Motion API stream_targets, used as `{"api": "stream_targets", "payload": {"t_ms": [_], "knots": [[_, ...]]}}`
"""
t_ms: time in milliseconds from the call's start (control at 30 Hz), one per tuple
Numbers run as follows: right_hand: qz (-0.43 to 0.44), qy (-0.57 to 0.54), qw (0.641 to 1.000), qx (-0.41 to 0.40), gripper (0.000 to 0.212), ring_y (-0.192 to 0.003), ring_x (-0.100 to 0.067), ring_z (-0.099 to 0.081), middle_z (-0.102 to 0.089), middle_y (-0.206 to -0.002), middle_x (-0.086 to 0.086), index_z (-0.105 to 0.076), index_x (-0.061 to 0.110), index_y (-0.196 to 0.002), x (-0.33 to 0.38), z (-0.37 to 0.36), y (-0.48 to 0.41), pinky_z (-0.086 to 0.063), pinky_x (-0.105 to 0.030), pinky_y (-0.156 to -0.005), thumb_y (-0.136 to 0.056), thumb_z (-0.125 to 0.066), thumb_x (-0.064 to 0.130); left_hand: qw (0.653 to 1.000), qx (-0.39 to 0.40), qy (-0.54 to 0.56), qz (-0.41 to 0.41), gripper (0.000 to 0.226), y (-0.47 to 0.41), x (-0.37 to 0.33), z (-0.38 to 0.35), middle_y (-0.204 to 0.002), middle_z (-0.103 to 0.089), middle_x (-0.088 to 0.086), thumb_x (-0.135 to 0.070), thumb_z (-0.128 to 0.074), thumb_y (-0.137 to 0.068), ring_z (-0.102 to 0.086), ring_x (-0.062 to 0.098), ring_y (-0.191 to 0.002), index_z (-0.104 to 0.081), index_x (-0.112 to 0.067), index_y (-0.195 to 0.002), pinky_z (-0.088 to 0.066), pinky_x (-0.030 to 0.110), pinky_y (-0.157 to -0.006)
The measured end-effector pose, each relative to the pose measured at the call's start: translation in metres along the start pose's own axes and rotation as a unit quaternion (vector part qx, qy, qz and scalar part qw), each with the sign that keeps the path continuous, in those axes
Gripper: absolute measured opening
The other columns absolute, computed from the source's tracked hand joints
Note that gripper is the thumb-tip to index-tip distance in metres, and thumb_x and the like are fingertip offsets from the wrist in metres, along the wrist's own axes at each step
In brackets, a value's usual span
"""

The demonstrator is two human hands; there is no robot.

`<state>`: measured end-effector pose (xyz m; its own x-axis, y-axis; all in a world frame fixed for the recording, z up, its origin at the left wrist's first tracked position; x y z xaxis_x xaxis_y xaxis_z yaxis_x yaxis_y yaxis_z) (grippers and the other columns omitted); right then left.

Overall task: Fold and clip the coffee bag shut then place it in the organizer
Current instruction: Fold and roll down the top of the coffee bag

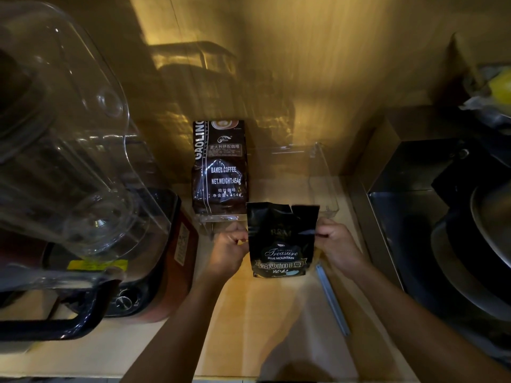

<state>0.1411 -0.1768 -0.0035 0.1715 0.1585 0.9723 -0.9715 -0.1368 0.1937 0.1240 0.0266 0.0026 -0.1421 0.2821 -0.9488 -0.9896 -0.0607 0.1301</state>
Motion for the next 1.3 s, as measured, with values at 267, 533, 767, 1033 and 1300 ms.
{"api": "stream_targets", "payload": {"t_ms": [267, 533, 767, 1033, 1300], "knots": [[0.014, -0.006, 0.999, -0.047, 0.011, -0.088, -0.042, -0.059, -0.06, -0.098, -0.034, -0.063, -0.013, -0.08, 0.004, 0.006, -0.007, -0.049, -0.048, -0.079, -0.079, -0.052, -0.013, 0.981, -0.099, 0.107, 0.126, 0.015, 0.009, 0.02, -0.001, -0.08, -0.059, 0.005, 0.01, -0.051, -0.078, -0.054, 0.023, -0.079, -0.063, 0.006, -0.07, -0.046, 0.029, -0.069], [-0.073, -0.057, 0.994, -0.05, 0.017, -0.082, -0.029, -0.065, -0.069, -0.091, -0.02, -0.068, -0.001, -0.084, -0.018, 0.001, 0.001, -0.052, -0.033, -0.068, -0.08, -0.053, -0.009, 0.964, -0.077, 0.143, 0.21, 0.028, 0.024, 0.025, -0.007, -0.079, -0.071, -0.001, 0.004, -0.048, -0.079, -0.06, 0.015, -0.086, -0.07, -0.011, -0.069, -0.045, 0.034, -0.082], [-0.067, -0.189, 0.979, 0.02, 0.023, -0.074, -0.013, -0.064, -0.072, -0.082, -0.003, -0.067, 0.004, -0.094, -0.023, -0.008, 0.016, -0.046, -0.029, -0.066, -0.081, -0.051, 0.015, 0.981, 0.039, 0.16, 0.106, 0.017, 0.027, 0.018, -0.01, -0.097, -0.061, -0.003, -0.036, -0.064, -0.077, -0.054, 0.017, -0.094, -0.068, -0.022, -0.086, -0.04, 0.026, -0.076], [-0.079, -0.09, 0.993, 0.014, 0.031, -0.089, -0.017, -0.065, -0.064, -0.099, 0.0, -0.068, 0.021, -0.078, -0.028, -0.021, 0.02, -0.056, -0.032, -0.073, -0.055, -0.082, 0.006, 0.975, 0.038, 0.172, 0.134, 0.041, 0.026, 0.021, -0.028, -0.098, -0.071, 0.016, -0.005, -0.08, -0.055, -0.071, 0.022, -0.079, -0.066, -0.015, -0.091, -0.056, 0.026, -0.058], [-0.102, -0.034, 0.993, -0.054, 0.048, -0.106, -0.037, -0.056, -0.066, -0.101, -0.016, -0.062, 0.027, -0.083, -0.033, -0.022, 0.019, -0.048, -0.054, -0.092, -0.041, -0.085, 0.022, 0.986, -0.024, 0.094, 0.134, 0.026, 0.031, 0.02, -0.025, -0.083, -0.073, 0.014, -0.007, -0.08, -0.059, -0.071, 0.026, -0.073, -0.068, -0.007, -0.082, -0.056, 0.032, -0.062]]}}
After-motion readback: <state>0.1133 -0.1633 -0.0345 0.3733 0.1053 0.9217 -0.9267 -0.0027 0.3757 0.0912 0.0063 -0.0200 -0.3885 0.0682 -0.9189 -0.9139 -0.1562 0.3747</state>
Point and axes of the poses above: each hand's wrist, its own y-axis away from the middle knuckle, its own z-axis out of the back of the hand, x = y × z, the point moved 9 cm from there along -y, towards the middle knuckle
